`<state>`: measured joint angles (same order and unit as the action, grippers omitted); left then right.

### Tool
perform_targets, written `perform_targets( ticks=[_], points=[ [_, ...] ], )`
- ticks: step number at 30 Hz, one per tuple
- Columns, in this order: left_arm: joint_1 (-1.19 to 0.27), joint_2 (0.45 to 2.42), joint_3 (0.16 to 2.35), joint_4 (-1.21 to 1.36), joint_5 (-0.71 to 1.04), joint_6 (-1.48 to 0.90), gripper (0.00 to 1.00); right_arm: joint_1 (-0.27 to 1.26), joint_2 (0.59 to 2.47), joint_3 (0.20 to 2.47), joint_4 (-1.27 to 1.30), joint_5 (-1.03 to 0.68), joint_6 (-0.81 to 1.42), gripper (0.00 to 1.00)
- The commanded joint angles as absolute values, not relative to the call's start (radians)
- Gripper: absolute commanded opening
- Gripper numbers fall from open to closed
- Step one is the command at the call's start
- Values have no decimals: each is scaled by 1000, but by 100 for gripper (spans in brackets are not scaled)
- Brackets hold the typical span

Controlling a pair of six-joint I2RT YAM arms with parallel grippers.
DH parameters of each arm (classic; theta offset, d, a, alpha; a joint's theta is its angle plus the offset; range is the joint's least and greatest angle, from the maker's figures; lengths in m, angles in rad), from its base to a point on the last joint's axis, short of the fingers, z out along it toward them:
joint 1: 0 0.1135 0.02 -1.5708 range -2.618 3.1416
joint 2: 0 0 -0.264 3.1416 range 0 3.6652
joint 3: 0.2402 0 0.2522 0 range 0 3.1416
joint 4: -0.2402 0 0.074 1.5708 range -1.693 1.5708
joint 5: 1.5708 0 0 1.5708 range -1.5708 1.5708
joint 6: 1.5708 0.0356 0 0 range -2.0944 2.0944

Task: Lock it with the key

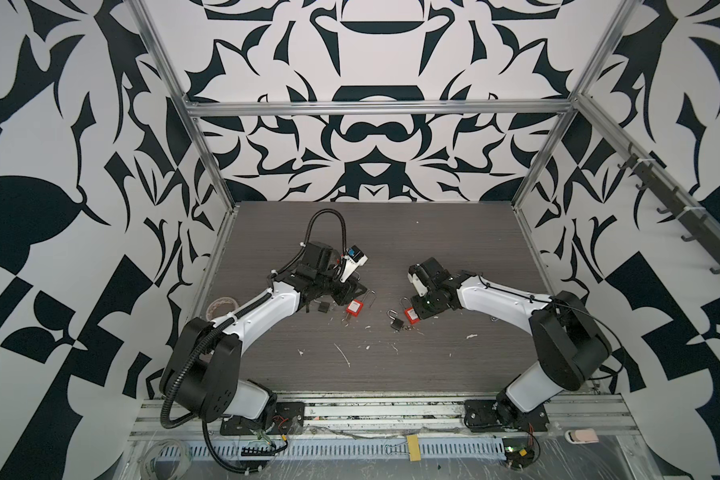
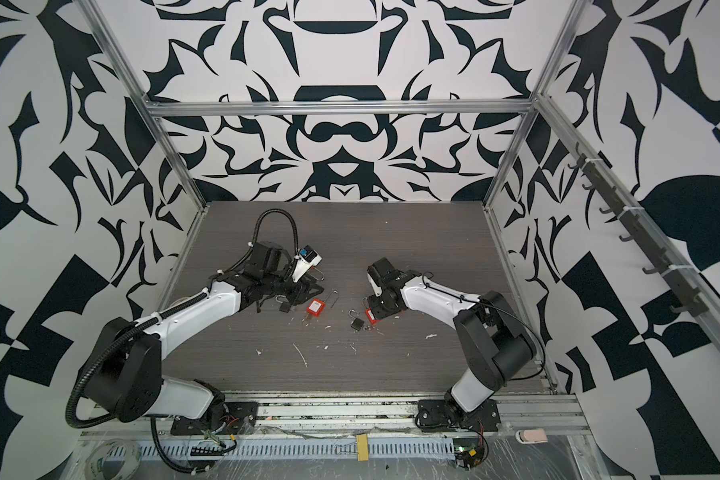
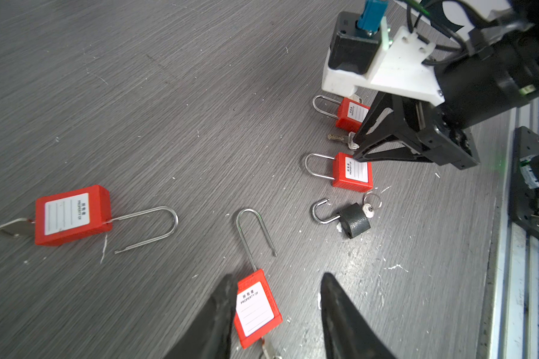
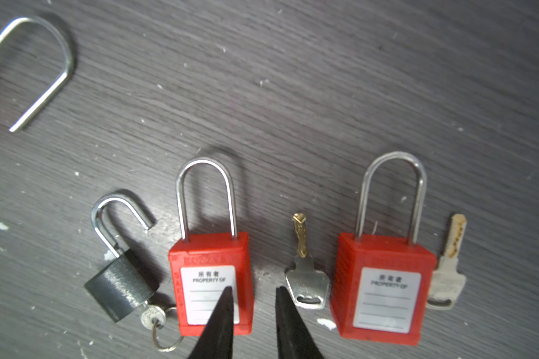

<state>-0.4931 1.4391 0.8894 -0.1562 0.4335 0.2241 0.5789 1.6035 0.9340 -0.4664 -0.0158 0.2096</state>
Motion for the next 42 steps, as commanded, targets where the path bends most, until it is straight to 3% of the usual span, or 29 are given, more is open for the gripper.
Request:
perform_targets(
  ticks=[1,7,11,21,27,42],
  points=[
    [-489,1415,873,-153,446,215,47,584,1579,961,-485,-1,206,28],
    [-489,1405,873,-158,442,222,47,585,1530,962,-477,39,195,30],
    [-488,1396,870,-154,440,223,47,603,1510,964,-444,-28,156,31],
    [-489,1304,784,-82,414,200,47,786,1515,957,-429,-66,23,39],
    [-488,1221,741,-82,398,187,47,818,1590,985,-434,-79,-19,50],
    [-489,1093,674,-124,350,182,48,834,1719,1055,-515,-28,-14,52]
  ],
)
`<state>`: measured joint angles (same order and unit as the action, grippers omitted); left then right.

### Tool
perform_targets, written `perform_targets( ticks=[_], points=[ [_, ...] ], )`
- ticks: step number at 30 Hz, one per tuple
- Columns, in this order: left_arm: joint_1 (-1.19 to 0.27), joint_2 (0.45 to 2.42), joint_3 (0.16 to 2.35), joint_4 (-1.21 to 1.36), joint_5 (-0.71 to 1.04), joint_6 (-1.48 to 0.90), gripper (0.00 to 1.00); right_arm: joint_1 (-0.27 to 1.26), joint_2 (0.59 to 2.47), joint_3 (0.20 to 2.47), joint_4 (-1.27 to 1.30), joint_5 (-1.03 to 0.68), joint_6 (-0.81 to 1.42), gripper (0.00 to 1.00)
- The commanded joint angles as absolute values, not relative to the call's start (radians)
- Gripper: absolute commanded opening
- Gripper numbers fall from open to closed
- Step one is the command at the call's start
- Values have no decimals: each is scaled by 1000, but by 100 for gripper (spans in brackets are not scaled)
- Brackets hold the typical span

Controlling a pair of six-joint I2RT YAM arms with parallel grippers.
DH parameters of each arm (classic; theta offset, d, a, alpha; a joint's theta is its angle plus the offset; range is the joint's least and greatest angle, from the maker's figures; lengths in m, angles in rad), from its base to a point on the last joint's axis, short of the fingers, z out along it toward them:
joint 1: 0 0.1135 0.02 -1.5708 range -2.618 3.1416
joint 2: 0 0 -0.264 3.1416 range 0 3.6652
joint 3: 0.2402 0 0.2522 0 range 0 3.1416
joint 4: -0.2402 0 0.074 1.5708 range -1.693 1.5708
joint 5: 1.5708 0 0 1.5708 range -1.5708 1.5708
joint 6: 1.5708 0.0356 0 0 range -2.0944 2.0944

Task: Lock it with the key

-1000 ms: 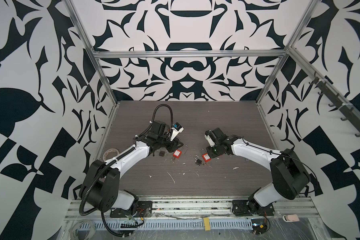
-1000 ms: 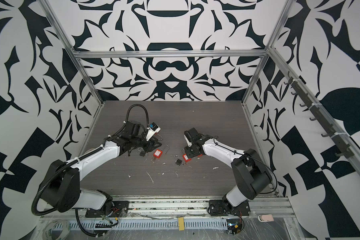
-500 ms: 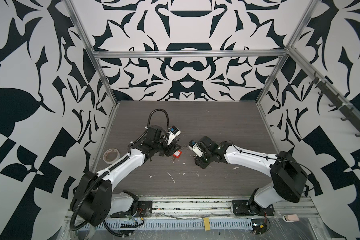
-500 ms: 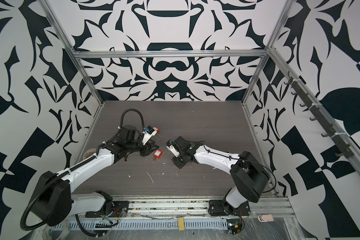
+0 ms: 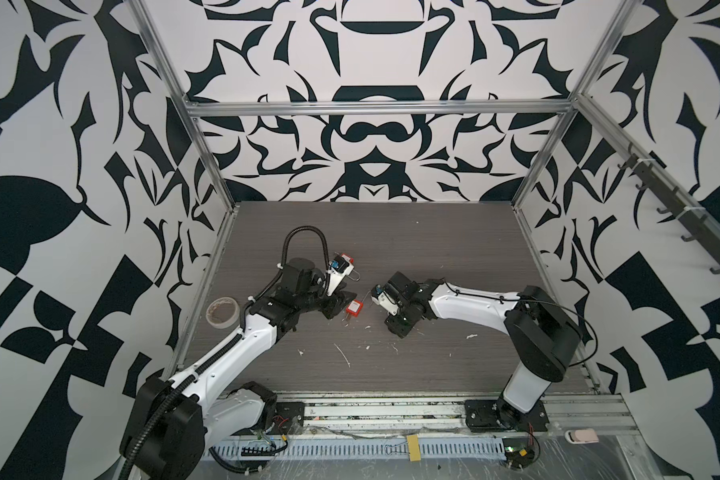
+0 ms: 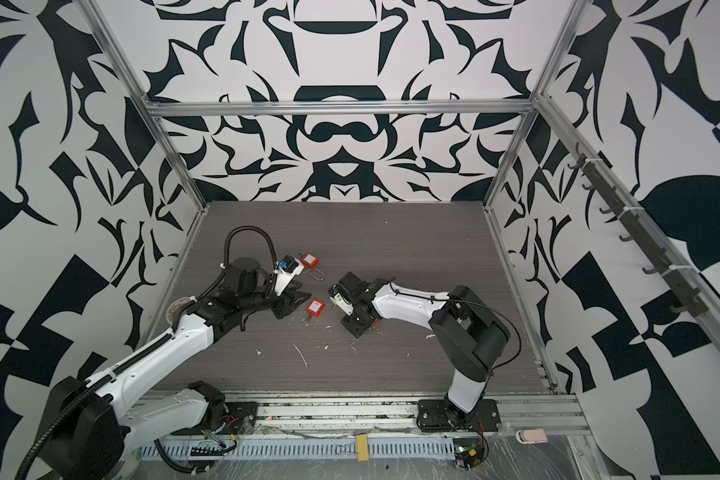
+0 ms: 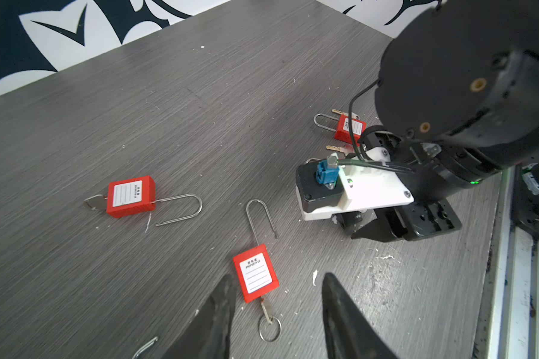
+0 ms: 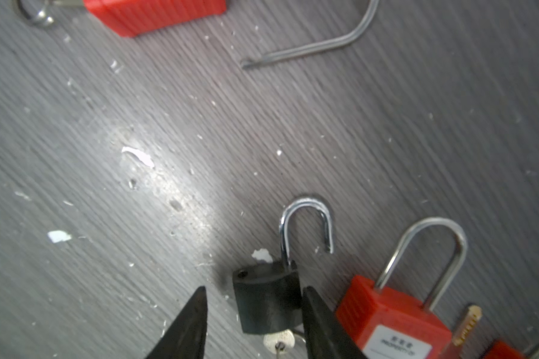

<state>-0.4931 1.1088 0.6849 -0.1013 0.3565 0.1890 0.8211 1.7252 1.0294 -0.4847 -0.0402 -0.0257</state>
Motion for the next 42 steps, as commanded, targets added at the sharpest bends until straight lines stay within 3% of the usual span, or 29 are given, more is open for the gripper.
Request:
perform_targets(
  ticks=[1,9,14,35,42],
  points=[
    [-489,1095,673,-126,353,183,48,842,1720,1058,-519,-24,-11,52],
    [-488,1124,714,-168,380,166,48,862,1729,1108,-616,-22,46,52],
    [-489,1125,752,-193,395,152,48,863,1731,1157,-648,65,98,52],
    [-489,1155,701,-72,447,140,48,839,1600,1083,-660,-38,-180,56],
    [-489,1185,708,-80,469,139,48,824,1652,1113,-687,-35,-150,56]
  ],
)
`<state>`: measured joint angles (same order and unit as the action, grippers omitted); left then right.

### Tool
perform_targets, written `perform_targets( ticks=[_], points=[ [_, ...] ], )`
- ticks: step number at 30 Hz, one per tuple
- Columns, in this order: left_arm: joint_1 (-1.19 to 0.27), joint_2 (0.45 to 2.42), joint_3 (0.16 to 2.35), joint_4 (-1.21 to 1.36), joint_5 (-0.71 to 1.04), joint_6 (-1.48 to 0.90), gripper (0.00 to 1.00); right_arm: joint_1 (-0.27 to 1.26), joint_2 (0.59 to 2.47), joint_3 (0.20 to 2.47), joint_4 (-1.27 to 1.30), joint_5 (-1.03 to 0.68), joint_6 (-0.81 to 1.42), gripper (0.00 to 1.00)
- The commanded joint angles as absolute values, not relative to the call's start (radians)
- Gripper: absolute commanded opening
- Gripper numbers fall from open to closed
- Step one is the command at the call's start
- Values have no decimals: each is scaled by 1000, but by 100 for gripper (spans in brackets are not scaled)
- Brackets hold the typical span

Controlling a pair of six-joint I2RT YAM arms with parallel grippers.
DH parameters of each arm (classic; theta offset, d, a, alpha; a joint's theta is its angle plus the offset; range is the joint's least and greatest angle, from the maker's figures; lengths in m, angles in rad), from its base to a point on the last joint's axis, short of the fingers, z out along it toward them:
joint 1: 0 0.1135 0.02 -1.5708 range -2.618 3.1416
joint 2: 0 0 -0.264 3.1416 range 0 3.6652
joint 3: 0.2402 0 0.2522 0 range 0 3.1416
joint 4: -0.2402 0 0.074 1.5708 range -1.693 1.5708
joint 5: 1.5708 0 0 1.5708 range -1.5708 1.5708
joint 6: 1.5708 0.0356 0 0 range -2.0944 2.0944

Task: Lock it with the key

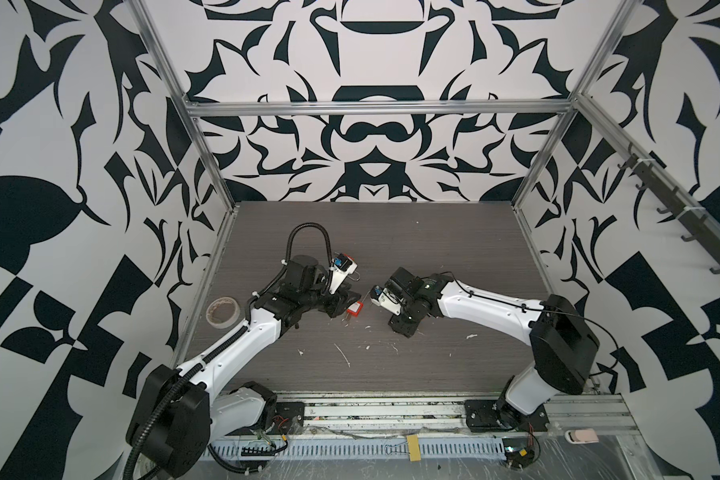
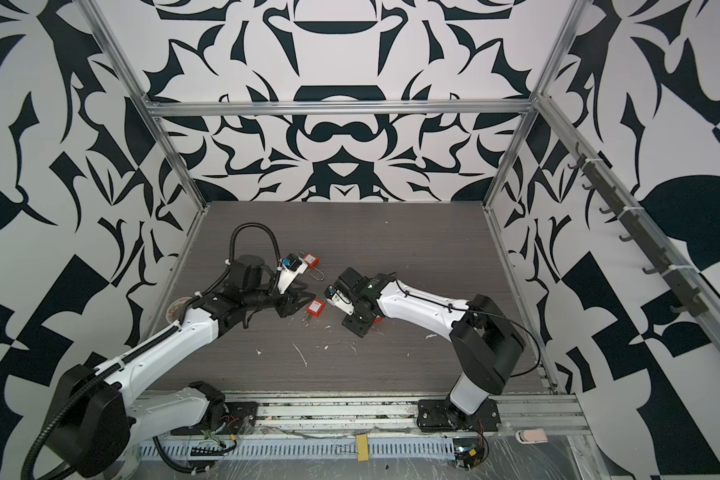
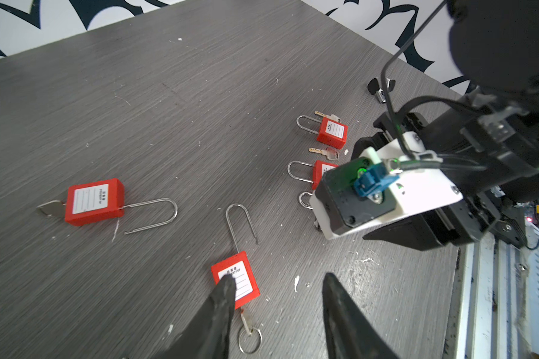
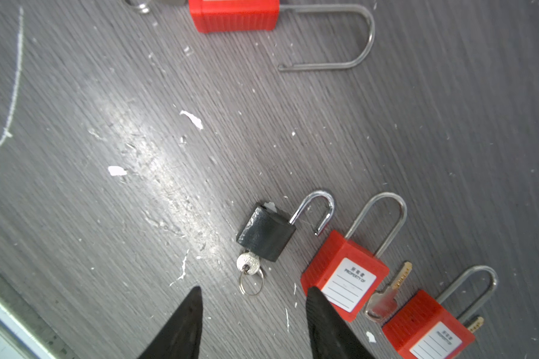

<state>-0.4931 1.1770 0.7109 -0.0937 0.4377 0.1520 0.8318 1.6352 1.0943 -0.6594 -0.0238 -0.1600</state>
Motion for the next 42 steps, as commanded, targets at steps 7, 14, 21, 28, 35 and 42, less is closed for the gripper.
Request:
perform_targets(
  ticks=[7,14,21,28,35,42],
  points=[
    [-489,1184,698,-71,460,135,48,822,1715,1158,-720,-22,29,57],
    [-489,1198,702,-77,468,140,48,821,1760,1185,-720,12,133,57],
    [-488,1180,684,-81,465,143,48,822,1798,1192,-704,10,206,57],
    [-489,1178,682,-81,461,147,48,829,1818,1191,-676,28,247,53],
    [-489,1185,686,-83,463,144,48,836,1833,1193,-659,24,258,51],
    [-489,1189,684,-75,461,138,48,845,1856,1196,-657,11,263,47]
  ],
)
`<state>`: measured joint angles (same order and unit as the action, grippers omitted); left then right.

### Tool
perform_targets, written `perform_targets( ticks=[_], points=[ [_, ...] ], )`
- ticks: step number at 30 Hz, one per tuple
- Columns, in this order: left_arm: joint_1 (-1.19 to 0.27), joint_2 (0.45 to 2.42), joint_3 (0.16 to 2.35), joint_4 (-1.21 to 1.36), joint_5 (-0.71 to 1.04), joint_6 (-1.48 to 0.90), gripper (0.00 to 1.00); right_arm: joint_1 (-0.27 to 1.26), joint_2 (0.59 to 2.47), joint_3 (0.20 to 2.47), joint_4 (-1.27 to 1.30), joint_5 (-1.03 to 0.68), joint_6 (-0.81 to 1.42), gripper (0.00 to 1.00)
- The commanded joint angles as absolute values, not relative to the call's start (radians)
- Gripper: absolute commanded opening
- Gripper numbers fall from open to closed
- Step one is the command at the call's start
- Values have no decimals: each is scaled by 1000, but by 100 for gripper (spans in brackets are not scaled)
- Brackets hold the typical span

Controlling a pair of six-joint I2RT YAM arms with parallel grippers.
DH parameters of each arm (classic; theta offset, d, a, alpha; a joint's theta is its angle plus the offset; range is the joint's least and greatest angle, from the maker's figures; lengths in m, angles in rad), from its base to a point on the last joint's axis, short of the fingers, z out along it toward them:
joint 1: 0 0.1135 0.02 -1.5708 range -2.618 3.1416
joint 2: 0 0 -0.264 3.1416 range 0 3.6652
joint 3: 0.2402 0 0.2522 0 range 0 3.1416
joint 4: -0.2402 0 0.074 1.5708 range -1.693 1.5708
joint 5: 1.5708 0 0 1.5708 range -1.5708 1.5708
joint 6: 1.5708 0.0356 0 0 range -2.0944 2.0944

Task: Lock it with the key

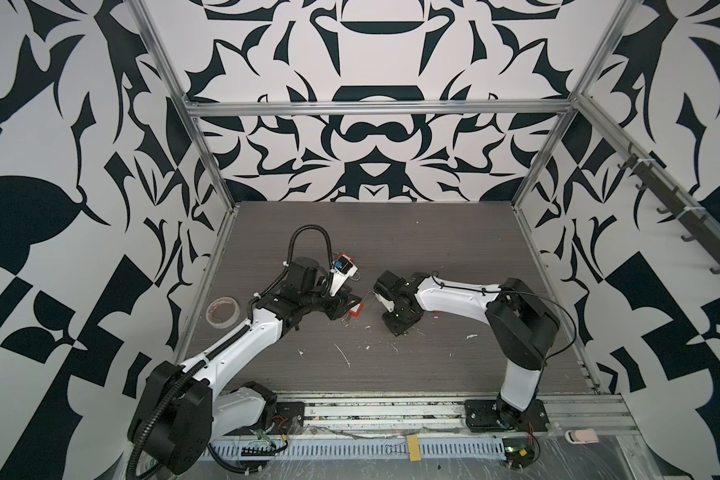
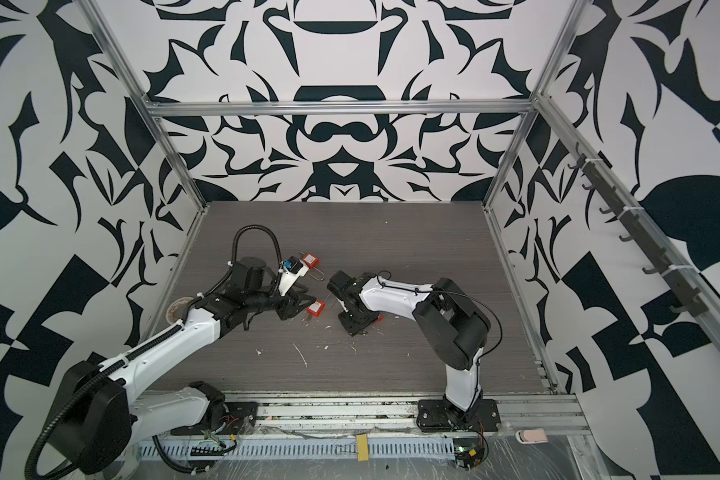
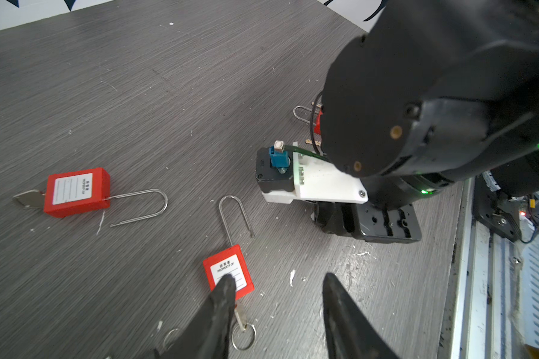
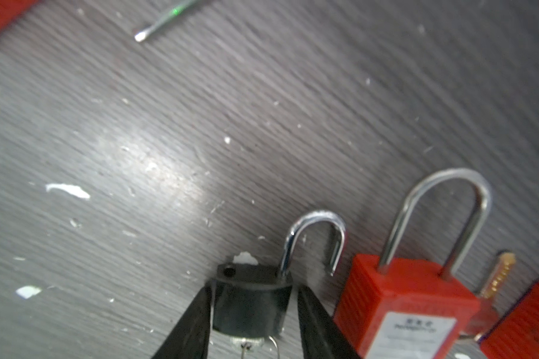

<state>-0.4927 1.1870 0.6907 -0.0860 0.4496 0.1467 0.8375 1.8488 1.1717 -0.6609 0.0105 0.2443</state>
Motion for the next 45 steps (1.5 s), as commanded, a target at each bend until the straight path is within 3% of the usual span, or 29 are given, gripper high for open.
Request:
perform_targets(
  ticks=[1,12,22,30,37,45],
  points=[
    [-489,1191,684,-77,460,138,48,847,1858,1194,-658,10,264,46],
    [-489,1194,691,-76,466,151,48,854,1806,1192,-674,2,168,31],
    [-489,1104,628,-8,543,271,48,848,1518,1105,-584,-144,-281,20],
    [-489,979,499,173,597,505,53,803,1341,1039,-610,-327,-577,15],
    [-491,1014,566,86,780,743,52,755,1318,1094,-687,-471,-633,14],
    [-561,1030,568,92,792,897,49,737,1340,1138,-742,-588,-655,14]
  ],
)
